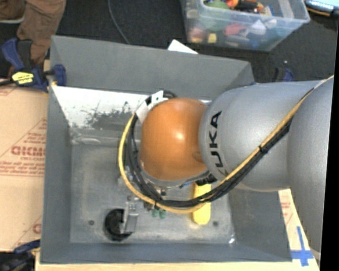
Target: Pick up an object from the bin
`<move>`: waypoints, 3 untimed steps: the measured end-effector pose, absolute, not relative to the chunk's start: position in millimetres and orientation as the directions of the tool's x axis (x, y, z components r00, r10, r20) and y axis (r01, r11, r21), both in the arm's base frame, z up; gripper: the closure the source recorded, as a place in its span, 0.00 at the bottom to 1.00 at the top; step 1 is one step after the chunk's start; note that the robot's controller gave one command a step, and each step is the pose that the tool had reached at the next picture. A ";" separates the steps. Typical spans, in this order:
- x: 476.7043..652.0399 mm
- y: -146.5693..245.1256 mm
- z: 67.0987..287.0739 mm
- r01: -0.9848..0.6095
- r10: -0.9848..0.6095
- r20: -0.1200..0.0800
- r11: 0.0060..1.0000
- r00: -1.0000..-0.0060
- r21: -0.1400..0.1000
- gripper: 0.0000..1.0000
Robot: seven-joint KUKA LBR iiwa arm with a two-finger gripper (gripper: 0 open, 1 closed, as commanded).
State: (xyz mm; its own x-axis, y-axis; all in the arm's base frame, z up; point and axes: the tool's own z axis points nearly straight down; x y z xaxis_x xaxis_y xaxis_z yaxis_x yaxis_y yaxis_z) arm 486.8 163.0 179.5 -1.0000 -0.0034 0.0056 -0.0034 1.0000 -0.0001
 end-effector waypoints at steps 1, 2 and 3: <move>488.9 162.0 183.4 0.001 0.001 -0.002 1.000 -1.000 0.001 0.00; 481.3 142.1 126.9 -0.501 -0.501 0.002 0.866 -0.866 0.001 0.00; 473.6 149.7 134.6 -0.133 -0.133 -0.001 0.991 -0.991 0.001 0.00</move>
Offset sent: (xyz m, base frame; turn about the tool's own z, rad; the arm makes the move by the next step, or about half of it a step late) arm -0.0056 -0.0194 -0.0512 -0.5243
